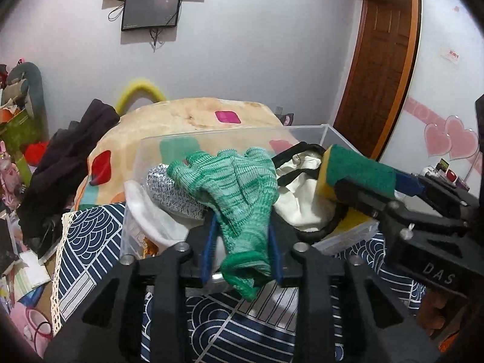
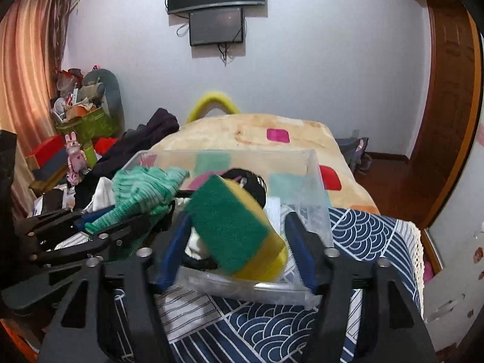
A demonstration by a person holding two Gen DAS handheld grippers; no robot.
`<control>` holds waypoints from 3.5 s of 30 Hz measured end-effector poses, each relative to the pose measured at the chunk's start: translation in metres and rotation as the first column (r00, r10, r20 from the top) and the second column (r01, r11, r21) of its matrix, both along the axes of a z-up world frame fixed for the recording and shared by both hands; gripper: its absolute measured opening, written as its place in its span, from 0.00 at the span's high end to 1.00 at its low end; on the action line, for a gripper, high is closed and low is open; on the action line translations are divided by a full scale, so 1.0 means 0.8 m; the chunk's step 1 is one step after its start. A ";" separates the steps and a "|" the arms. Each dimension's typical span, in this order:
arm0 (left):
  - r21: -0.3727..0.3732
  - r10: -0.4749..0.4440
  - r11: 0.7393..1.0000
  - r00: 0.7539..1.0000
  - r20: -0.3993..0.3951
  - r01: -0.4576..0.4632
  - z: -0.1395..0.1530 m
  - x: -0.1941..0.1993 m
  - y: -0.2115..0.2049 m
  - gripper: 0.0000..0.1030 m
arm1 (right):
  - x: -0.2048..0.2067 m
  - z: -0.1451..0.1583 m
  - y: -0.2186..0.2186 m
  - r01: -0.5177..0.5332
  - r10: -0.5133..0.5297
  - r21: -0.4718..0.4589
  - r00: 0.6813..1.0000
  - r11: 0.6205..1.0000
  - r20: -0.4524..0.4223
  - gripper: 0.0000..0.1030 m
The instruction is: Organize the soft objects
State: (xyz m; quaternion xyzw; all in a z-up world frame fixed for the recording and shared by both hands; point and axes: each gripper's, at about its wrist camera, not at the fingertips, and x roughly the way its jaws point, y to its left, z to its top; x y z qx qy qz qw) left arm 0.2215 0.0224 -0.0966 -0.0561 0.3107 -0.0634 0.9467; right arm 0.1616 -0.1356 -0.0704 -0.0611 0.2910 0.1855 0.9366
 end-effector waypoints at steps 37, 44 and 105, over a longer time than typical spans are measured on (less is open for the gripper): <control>0.044 0.057 0.996 0.927 0.372 -0.079 0.129 -0.195 -0.005 0.05 | -0.140 0.097 -0.046 -0.014 -0.029 0.138 0.951 0.990 0.307 0.00; 0.040 0.060 0.996 0.925 0.376 -0.081 0.130 -0.207 -0.004 0.03 | -0.146 0.094 -0.045 -0.011 -0.033 0.143 0.953 0.990 0.302 0.00; 0.010 0.049 0.998 0.923 0.382 -0.057 0.134 -0.217 -0.001 0.03 | -0.160 0.102 -0.047 -0.027 -0.022 0.156 0.951 0.987 0.308 0.00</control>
